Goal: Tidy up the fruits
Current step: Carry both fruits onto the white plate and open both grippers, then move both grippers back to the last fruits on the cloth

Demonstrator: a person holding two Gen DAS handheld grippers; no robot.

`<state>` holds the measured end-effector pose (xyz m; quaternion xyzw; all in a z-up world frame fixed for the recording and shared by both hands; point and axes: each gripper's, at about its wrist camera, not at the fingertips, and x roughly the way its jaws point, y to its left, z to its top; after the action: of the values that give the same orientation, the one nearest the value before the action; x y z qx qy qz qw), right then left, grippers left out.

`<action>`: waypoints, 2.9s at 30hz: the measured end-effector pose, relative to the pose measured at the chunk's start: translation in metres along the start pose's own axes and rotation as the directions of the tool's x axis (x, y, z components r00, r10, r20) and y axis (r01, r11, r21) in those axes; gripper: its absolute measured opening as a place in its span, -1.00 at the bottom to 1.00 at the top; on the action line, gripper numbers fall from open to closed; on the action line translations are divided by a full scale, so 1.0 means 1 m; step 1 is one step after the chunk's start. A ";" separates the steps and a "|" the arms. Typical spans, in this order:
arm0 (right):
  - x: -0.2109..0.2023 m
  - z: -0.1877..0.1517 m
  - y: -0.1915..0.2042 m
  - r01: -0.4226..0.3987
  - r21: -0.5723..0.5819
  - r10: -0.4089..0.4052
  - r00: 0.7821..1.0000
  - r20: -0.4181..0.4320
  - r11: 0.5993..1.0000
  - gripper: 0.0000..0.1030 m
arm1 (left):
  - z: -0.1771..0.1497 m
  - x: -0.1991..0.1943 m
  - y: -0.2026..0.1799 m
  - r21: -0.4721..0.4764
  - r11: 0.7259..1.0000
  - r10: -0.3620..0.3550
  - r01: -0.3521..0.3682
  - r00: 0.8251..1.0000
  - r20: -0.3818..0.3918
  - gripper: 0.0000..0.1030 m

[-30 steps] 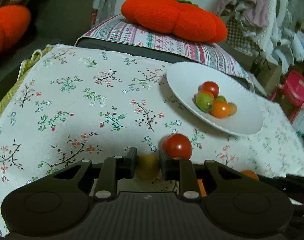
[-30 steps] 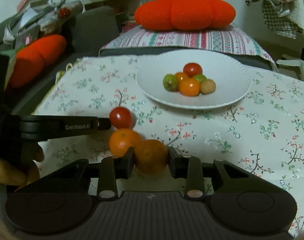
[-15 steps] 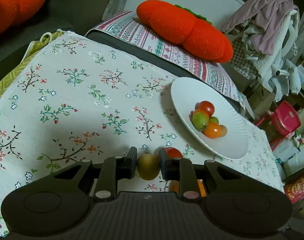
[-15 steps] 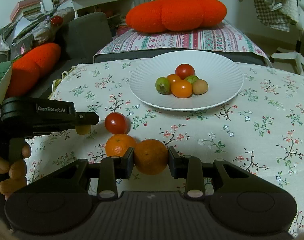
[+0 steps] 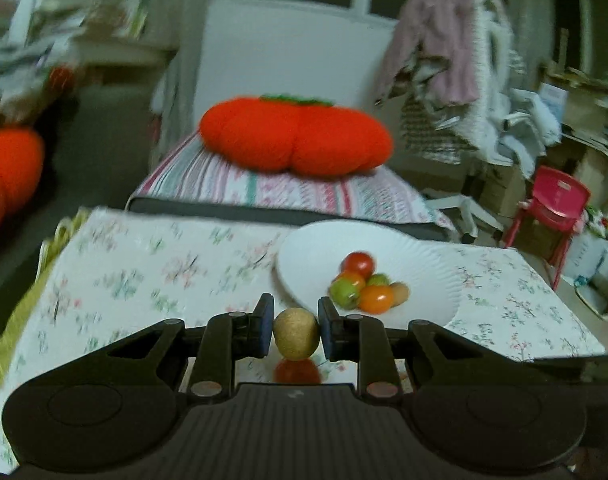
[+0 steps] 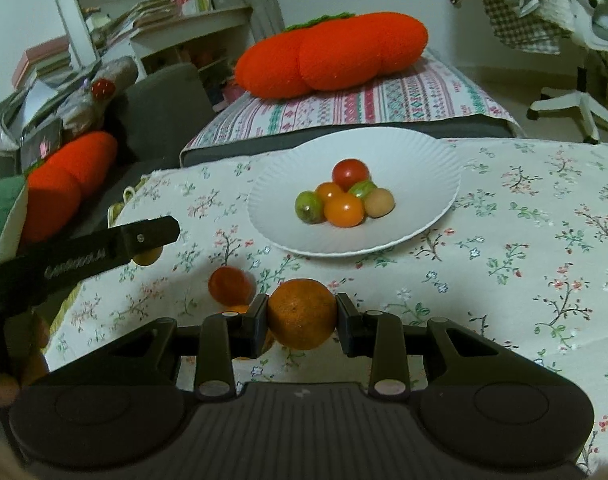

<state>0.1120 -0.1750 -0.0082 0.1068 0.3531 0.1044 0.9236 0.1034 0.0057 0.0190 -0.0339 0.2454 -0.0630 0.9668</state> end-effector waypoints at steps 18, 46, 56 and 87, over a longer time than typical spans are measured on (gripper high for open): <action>-0.002 0.017 -0.031 0.045 0.078 -0.050 0.997 0.054 0.996 -0.39 | -0.001 0.039 -0.034 0.152 0.987 -0.053 0.044 0.997 0.053 -0.81; 0.028 0.035 -0.042 0.120 -0.016 -0.118 0.989 0.089 0.993 -0.39 | 0.007 0.084 -0.031 -0.094 0.976 -0.196 0.195 0.980 -0.011 -0.81; 0.033 0.035 -0.038 0.140 -0.064 -0.134 0.986 0.094 0.988 -0.38 | 0.004 0.089 -0.031 -0.079 0.982 -0.174 0.171 0.984 -0.030 -0.81; 0.014 0.044 -0.079 0.226 0.177 -0.250 0.960 0.126 0.958 0.08 | 0.019 0.063 0.001 -0.182 0.981 -0.074 0.068 0.997 -0.026 -0.15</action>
<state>0.1614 -0.2521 -0.0063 0.1453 0.3016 -0.0447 0.9412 0.1671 -0.0012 0.0060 -0.1292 0.2644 -0.0753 0.9528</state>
